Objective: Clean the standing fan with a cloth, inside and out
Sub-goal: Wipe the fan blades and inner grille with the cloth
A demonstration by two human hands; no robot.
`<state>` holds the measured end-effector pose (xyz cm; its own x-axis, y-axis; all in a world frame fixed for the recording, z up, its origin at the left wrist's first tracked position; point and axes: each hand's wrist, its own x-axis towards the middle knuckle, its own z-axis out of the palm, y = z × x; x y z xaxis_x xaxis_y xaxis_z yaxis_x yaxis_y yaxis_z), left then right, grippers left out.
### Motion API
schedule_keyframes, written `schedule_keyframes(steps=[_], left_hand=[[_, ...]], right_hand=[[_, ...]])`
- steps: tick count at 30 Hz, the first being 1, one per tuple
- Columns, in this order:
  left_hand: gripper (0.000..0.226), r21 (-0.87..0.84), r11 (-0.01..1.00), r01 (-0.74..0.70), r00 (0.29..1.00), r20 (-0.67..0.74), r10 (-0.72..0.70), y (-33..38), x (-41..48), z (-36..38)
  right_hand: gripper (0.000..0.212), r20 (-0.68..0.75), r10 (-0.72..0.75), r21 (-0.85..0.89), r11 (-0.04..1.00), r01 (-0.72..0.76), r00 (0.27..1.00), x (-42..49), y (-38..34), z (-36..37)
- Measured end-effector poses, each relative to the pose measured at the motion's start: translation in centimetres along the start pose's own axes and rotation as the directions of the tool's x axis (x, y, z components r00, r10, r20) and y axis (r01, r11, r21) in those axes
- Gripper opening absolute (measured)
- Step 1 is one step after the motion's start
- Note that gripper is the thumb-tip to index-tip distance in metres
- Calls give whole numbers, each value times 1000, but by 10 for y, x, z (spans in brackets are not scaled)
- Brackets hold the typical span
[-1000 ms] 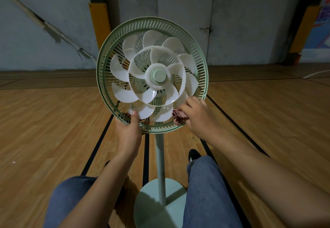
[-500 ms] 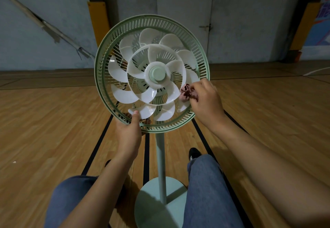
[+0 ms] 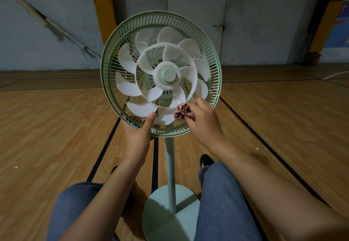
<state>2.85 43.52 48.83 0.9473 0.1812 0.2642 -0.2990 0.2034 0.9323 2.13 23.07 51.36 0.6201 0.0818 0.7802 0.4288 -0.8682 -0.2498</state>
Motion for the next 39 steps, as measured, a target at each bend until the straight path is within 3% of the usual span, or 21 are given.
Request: schedule_keyframes(steps=[2, 7, 15, 23, 28, 32, 39], left_hand=[[80, 15, 1000, 19, 1000, 9, -19, -2, 1, 0], [54, 25, 998, 61, 998, -14, -61, -7, 6, -3], [53, 62, 996, 71, 997, -16, -70, -12, 13, -6], [38, 123, 992, 38, 999, -24, -35, -20, 18, -6], [44, 127, 990, 65, 997, -39, -61, -19, 13, -5], [48, 120, 990, 71, 997, -19, -69, -15, 10, -4], [37, 129, 990, 60, 998, -19, -58, -17, 10, -7]], right_hand=[[34, 41, -40, 10, 999, 39, 998, -4, -8, 5], [37, 39, -70, 17, 997, 69, 997, -12, -20, 19], [33, -50, -114, -46, 993, 111, 992, -15, -12, 32], [27, -128, -182, -58, 983, 176, 975, -19, 3, 48], [26, -174, -180, -39, 984, 176, 968, -23, 3, 48], [24, -148, -158, -18, 988, 157, 976, -24, 1, 45], [22, -141, -140, -14, 990, 140, 980, -26, -2, 45]])
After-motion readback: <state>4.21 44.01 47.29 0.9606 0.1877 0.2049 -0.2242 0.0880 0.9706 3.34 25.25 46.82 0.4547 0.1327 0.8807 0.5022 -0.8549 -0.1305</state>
